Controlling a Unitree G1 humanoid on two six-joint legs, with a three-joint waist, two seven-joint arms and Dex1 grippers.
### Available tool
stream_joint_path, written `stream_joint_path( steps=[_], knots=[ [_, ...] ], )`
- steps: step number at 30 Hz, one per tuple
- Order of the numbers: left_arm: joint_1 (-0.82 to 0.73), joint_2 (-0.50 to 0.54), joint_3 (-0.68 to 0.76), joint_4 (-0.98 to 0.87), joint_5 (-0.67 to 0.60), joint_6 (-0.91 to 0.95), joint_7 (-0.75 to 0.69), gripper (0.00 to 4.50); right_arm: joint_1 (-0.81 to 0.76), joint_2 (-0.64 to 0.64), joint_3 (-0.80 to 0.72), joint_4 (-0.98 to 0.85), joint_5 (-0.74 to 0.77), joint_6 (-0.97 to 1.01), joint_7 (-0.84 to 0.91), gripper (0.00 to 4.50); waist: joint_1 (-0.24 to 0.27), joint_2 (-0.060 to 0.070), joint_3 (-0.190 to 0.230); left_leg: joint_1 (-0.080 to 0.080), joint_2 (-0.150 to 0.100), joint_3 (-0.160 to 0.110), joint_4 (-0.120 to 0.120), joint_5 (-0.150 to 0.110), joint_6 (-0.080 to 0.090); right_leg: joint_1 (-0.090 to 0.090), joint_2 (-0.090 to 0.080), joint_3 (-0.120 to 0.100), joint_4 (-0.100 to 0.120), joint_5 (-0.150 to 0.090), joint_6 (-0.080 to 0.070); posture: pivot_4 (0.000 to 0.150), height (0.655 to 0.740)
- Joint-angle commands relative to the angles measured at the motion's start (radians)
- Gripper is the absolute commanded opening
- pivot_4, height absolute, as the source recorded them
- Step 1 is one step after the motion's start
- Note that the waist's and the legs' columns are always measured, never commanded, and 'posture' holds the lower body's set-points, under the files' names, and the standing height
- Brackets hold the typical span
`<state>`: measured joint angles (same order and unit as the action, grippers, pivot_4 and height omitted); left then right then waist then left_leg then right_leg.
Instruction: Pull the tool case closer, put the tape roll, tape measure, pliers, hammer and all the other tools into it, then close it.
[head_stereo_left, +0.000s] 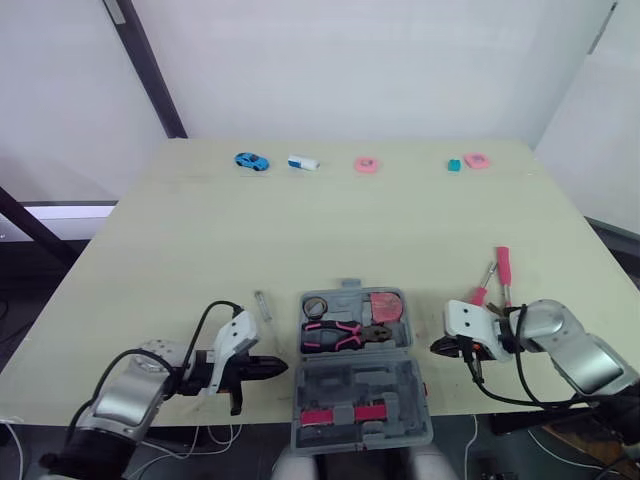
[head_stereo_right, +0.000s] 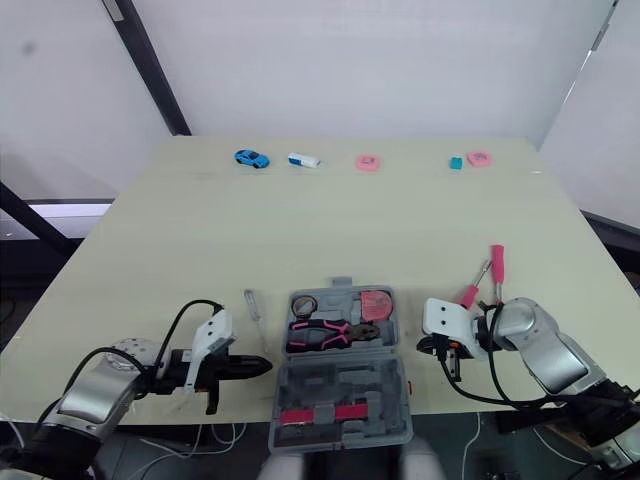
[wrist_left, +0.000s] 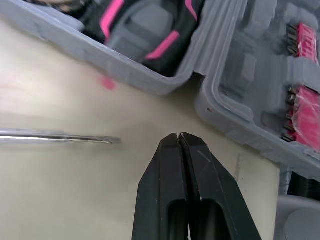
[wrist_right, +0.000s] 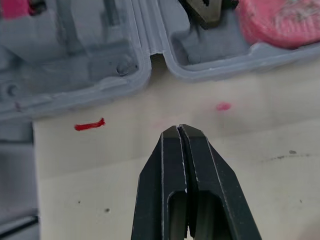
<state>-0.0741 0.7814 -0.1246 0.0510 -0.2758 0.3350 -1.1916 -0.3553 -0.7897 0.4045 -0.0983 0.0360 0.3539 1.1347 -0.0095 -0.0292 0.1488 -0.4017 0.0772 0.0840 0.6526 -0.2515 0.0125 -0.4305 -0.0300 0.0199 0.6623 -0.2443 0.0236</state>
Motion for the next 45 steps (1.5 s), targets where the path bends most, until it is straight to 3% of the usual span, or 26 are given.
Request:
stream_joint_path(
  steps=[1,16,29,45],
  knots=[
    [-0.012,-0.011,-0.019,0.006,0.03,-0.028,0.01,0.08,-0.033,0.018,0.028,-0.016,-0.03,0.02,0.017,0.0,0.0,0.0,0.0,0.0,0.0,0.0,0.0,0.0,0.0,0.0,0.0,0.0,0.0,0.0,0.0,0.15,0.74],
    [-0.072,-0.093,-0.068,0.114,0.108,-0.134,0.03,0.08,-0.083,0.109,0.147,-0.004,-0.152,0.05,0.031,0.0,0.015,0.001,-0.001,0.002,0.0,0.0,0.002,0.0,0.0,0.002,0.0,0.0,0.003,0.0,-0.001,0.15,0.74],
    [-0.095,-0.112,-0.069,0.022,0.105,-0.05,0.045,0.08,-0.113,0.146,0.131,0.029,-0.178,0.049,0.035,0.0,0.016,0.001,-0.001,0.003,0.0,-0.001,0.004,0.0,0.0,0.003,0.0,0.0,0.003,0.001,0.0,0.15,0.74],
    [-0.25,-0.16,-0.09,0.184,0.157,-0.071,0.032,0.08,-0.192,0.183,0.108,0.192,-0.206,0.014,0.008,0.0,0.018,0.001,-0.001,0.003,0.0,-0.003,0.018,0.001,0.0,0.004,0.001,0.0,0.016,0.0,0.0,0.15,0.74]
  ],
)
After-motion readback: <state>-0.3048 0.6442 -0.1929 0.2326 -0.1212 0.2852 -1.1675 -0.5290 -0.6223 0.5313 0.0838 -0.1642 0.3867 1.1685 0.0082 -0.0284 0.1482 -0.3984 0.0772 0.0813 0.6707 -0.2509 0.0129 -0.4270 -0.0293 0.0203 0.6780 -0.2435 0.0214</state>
